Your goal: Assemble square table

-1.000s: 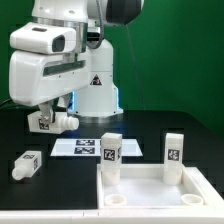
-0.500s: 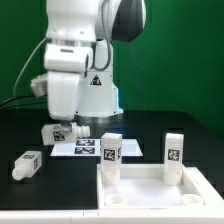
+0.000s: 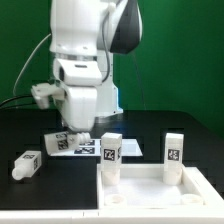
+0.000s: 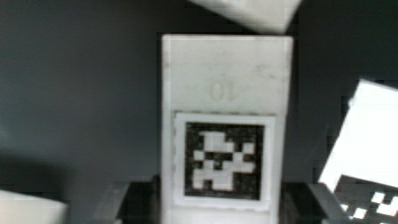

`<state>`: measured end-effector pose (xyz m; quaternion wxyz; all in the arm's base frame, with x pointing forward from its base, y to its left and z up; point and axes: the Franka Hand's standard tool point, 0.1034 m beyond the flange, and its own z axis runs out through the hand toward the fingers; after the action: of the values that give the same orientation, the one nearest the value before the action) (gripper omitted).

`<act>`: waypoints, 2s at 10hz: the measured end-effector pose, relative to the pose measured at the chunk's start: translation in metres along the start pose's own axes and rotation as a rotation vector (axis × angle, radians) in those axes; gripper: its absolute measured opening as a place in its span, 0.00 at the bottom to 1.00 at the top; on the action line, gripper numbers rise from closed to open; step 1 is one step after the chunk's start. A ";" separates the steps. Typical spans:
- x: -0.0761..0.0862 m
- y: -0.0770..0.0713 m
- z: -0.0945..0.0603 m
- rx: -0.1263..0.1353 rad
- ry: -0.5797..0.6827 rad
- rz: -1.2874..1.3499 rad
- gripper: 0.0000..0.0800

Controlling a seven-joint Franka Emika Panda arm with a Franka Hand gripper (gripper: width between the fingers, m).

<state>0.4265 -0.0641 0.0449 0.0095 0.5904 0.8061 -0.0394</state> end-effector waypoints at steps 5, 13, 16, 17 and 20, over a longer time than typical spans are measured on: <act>-0.009 -0.008 0.010 0.007 -0.023 -0.255 0.36; 0.013 -0.035 0.030 0.042 0.012 -0.687 0.36; 0.013 -0.036 0.030 0.044 0.012 -0.663 0.57; 0.013 -0.036 0.030 0.044 0.010 -0.614 0.73; 0.013 -0.029 -0.009 0.043 -0.033 -0.256 0.81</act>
Offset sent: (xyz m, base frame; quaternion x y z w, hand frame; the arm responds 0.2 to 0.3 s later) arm 0.0000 0.0000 0.0000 0.0000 0.0000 -0.1938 0.9810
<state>0.3951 -0.0601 0.0551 0.0053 0.4818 0.8737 -0.0673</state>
